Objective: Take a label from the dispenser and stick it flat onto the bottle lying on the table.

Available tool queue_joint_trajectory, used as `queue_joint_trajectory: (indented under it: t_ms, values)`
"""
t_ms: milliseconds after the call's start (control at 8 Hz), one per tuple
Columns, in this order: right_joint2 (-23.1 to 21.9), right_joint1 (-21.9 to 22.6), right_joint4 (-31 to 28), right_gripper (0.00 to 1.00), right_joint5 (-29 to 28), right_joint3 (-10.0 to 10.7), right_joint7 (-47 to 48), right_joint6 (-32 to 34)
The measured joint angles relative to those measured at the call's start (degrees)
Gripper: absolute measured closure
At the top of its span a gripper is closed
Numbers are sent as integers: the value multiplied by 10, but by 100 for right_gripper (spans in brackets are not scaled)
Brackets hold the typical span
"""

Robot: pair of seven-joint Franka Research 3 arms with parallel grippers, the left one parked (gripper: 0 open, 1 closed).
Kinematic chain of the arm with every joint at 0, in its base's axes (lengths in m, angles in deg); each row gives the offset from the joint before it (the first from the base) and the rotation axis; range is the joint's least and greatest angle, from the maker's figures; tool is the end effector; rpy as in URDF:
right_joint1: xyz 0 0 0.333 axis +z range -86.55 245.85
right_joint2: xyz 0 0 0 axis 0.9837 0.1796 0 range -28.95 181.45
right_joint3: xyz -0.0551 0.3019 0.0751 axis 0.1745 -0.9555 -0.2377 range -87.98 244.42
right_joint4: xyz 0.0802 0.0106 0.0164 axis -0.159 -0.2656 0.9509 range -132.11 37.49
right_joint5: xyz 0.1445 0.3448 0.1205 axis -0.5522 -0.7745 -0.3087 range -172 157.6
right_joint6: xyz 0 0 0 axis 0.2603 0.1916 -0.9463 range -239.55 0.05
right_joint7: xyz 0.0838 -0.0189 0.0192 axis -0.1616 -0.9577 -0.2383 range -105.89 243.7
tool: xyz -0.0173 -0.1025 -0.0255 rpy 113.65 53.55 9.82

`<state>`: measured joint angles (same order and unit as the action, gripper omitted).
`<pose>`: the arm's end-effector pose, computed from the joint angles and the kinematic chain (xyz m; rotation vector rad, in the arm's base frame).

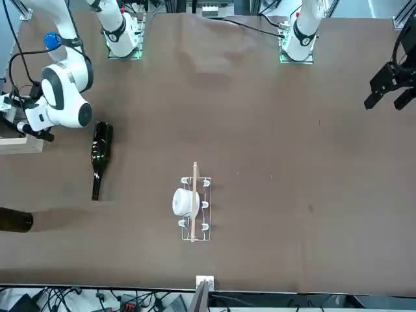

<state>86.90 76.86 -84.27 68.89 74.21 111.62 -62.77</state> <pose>0.4905 -0.0967 0.3098 1.7202 -0.0482 -0.2370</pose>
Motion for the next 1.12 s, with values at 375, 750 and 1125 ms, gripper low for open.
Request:
queue_joint_trajectory:
  t_ms: [375,750,1125]
  values:
    - [-3,29,43,99,-54,0,-52,37]
    - [-9,56,86,99,-75,-2,-95,56]
    - [-2,77,136,99,-128,-3,-115,53]
